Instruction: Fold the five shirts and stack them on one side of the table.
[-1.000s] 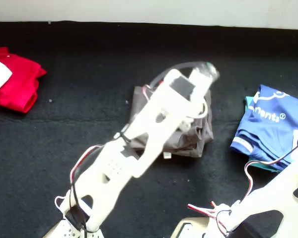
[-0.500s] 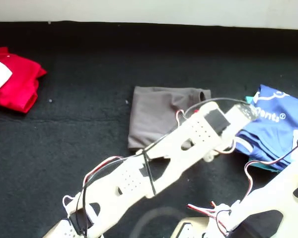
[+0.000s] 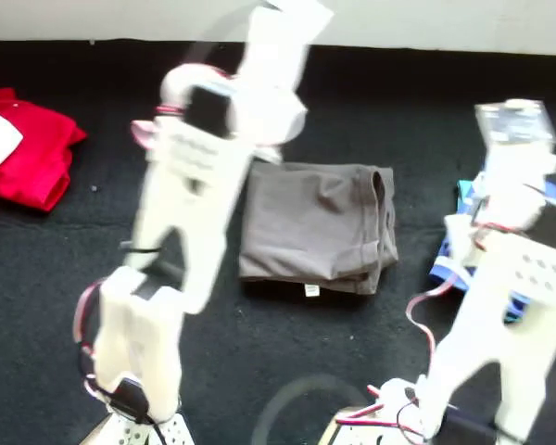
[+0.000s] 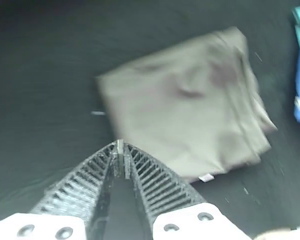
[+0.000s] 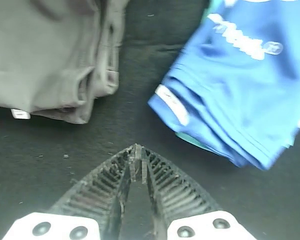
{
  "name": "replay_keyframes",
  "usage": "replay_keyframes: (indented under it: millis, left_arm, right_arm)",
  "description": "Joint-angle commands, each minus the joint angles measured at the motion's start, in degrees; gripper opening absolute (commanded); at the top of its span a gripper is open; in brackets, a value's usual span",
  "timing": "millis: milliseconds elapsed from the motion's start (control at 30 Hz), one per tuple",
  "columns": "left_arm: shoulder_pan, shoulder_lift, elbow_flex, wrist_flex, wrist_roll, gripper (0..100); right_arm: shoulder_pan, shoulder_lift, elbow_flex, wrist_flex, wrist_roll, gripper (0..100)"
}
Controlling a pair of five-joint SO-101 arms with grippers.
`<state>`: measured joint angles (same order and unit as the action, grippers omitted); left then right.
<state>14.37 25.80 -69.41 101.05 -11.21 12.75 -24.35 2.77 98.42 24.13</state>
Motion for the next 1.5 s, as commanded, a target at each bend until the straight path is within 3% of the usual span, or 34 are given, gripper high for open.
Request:
replay_keyframes:
  millis: [0, 267, 400, 567, 1033, 1200, 1467]
  left_arm:
    - [-9.5, -8.7, -2.2, 0.3, -1.0, 1]
    - [-29.2, -16.6, -2.2, 0.3, -8.0, 1]
    - [-38.0, -17.3, -2.2, 0.3, -11.9, 1]
    - [-44.3, -17.3, -2.2, 0.2, -15.2, 1]
    - [-46.8, -16.0, -2.2, 0.2, -17.2, 1]
    - [-47.0, -14.5, -2.2, 0.2, -17.1, 1]
    - [-46.5, -14.4, -2.2, 0.2, -17.1, 1]
  right_arm:
    - [-6.4, 5.4, 1.7, -4.4, -4.2, 1.4]
    - [-16.2, 24.1, -9.5, -9.0, -11.2, 19.7]
    - [-19.8, 34.2, -20.2, -9.0, -12.5, 20.5]
    - [-21.8, 47.3, -33.5, -8.9, -13.2, 20.5]
    - [-23.3, 75.0, -61.6, -8.7, -12.8, 20.2]
    - [-23.3, 80.0, -68.4, -6.3, -10.5, 0.0]
    - [-20.7, 80.2, -78.5, -3.2, -8.1, 0.8]
